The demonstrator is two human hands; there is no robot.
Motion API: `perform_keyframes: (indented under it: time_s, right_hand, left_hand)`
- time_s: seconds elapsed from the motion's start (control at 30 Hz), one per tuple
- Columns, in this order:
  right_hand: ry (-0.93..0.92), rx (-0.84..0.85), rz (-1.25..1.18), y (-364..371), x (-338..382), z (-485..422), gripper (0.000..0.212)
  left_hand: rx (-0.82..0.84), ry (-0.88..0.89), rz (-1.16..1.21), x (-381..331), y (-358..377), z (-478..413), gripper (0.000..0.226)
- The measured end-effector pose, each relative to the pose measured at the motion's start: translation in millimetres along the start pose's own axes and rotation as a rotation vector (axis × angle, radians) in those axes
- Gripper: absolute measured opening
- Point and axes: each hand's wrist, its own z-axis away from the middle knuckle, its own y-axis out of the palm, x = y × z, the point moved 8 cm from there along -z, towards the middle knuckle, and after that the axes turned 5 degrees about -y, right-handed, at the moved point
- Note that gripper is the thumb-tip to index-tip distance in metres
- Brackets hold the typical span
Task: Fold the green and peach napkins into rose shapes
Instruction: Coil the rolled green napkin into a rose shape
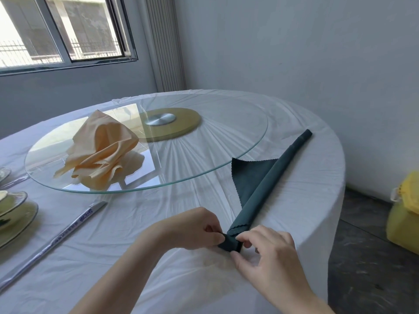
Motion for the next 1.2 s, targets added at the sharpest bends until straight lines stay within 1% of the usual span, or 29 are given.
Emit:
perform_keyframes:
  time_s: [0.07,0.13,0.17,0.23,0.3,0.4,0.5,0.6,0.67,0.7,0.77,0.83,0.93,1.03,1.1,1.2]
  right_hand:
    - [0.035,0.011,-0.029,1.3,-5.4,-2.9,0.017]
    - [0.063,0.028,-0.042,4.1,-10.9,-4.8,0.016]
    - [0.075,0.038,-0.046,5.4,-13.0,-5.3,0.017]
    - [0.095,0.041,-0.051,6.9,-17.0,-5.5,0.02]
    - [0.106,0.036,-0.053,6.9,-19.3,-5.1,0.022]
    - [0.096,0.04,-0.043,4.9,-21.1,-4.7,0.023]
    - [0.086,0.063,-0.079,1.2,-24.9,-1.6,0.024]
    - [0.105,0.076,-0.145,-5.6,-31.3,1.9,0.025]
    - [0.089,0.058,-0.126,-12.7,-31.8,3.2,0.02]
    - [0.071,0.048,-0.103,-15.5,-30.6,3.8,0.019]
    - [0.043,0.061,-0.088,-16.7,-27.3,5.4,0.026]
    - [0.021,0.073,-0.076,-14.4,-25.2,7.5,0.027]
    - [0.057,0.05,-0.123,-12.8,-30.2,4.8,0.023]
    - [0.101,0.034,-0.212,-13.1,-36.9,-2.7,0.018]
    - [0.108,0.052,-0.221,-11.4,-38.5,-6.6,0.017]
    - [0.123,0.077,-0.224,-8.3,-42.6,-8.3,0.016]
  left_hand:
    - [-0.094,0.0,-0.014,0.7,-3.8,0.0,0.014]
    - [-0.199,0.037,0.057,0.8,-8.1,1.4,0.006]
    - [-0.222,0.061,0.108,0.6,-8.7,2.2,0.004]
    - [-0.21,0.094,0.2,0.9,-6.2,4.1,0.008]
    - [-0.187,0.111,0.258,2.0,-3.0,5.1,0.018]
    - [-0.202,0.128,0.253,-0.4,1.6,5.2,0.027]
    - [-0.211,0.163,0.226,-9.3,3.3,4.9,0.024]
    - [-0.168,0.187,0.206,-18.3,5.4,4.4,0.019]
    - [-0.145,0.192,0.184,-22.8,6.8,3.0,0.014]
    - [-0.138,0.196,0.174,-24.7,6.9,2.0,0.014]
    - [-0.13,0.191,0.163,-25.8,5.8,-0.4,0.014]
    - [-0.124,0.166,0.154,-24.5,3.8,-3.3,0.014]
    - [-0.125,0.139,0.124,-24.1,3.3,-6.3,0.016]
    - [-0.18,0.136,0.094,-25.5,4.1,-6.9,0.018]
    - [-0.215,0.159,0.144,-26.9,3.6,-4.4,0.017]
    - [-0.193,0.199,0.185,-27.1,6.7,-1.3,0.025]
